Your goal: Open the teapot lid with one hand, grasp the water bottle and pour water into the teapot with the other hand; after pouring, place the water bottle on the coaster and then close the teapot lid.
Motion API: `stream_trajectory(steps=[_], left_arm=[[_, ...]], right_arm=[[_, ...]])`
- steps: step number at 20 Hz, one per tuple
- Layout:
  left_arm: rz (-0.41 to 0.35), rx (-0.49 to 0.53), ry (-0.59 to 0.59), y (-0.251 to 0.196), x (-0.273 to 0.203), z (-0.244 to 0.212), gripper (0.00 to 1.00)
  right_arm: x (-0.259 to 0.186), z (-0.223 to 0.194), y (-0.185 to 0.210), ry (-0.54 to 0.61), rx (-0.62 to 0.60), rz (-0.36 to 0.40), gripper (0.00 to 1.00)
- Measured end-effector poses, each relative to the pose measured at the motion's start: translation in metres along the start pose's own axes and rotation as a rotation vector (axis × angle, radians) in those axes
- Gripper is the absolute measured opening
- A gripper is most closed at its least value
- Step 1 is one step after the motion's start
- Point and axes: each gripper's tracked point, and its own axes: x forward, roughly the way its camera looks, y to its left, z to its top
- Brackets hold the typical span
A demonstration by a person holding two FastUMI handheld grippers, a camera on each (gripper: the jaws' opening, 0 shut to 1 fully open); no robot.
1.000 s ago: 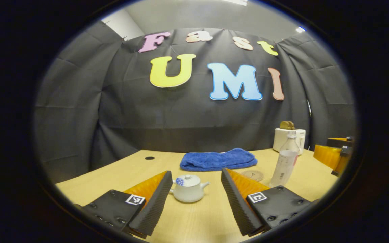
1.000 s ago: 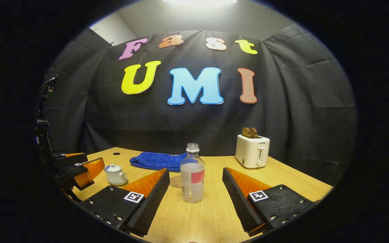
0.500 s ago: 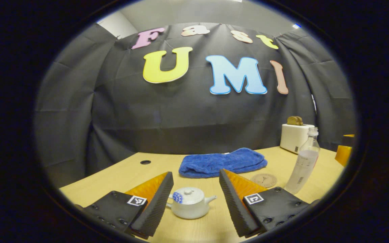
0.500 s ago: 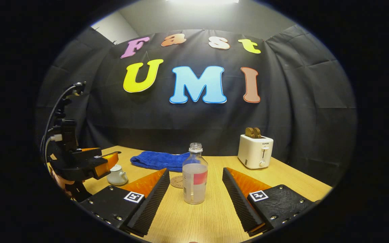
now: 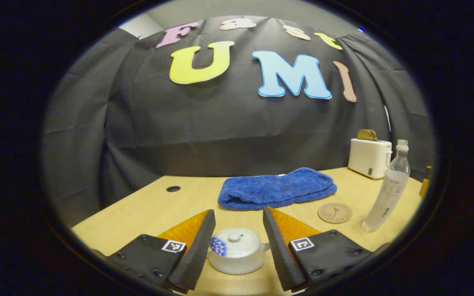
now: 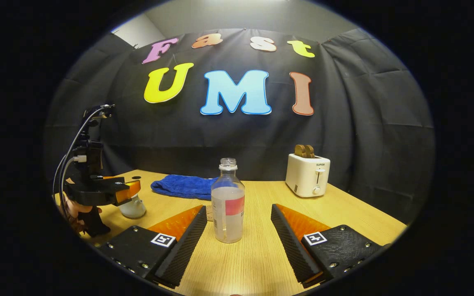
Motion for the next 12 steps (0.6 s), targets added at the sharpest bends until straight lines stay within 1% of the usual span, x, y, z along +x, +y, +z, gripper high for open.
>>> stream_trajectory(steps=[1,2,3,4,12], left_arm=[[-0.012,-0.006,0.011,-0.001,0.001,-0.003,0.79],[-0.006,-0.007,0.023,0.001,0.005,-0.011,0.79],[-0.012,-0.013,0.034,0.003,0.004,-0.014,0.75],[-0.006,-0.016,0.031,0.006,0.005,-0.015,0.64],[0.006,-0.02,0.025,0.014,0.006,-0.02,0.63]], right_arm=[[0.001,-0.001,0.0,0.002,-0.001,0.0,0.97],[0.001,-0.002,0.0,0.003,-0.001,-0.001,0.98],[0.002,-0.002,0.0,0.002,0.0,0.0,0.98],[0.002,-0.004,-0.001,0.003,0.001,-0.001,0.98],[0.006,-0.013,-0.021,0.023,0.046,-0.033,0.98]])
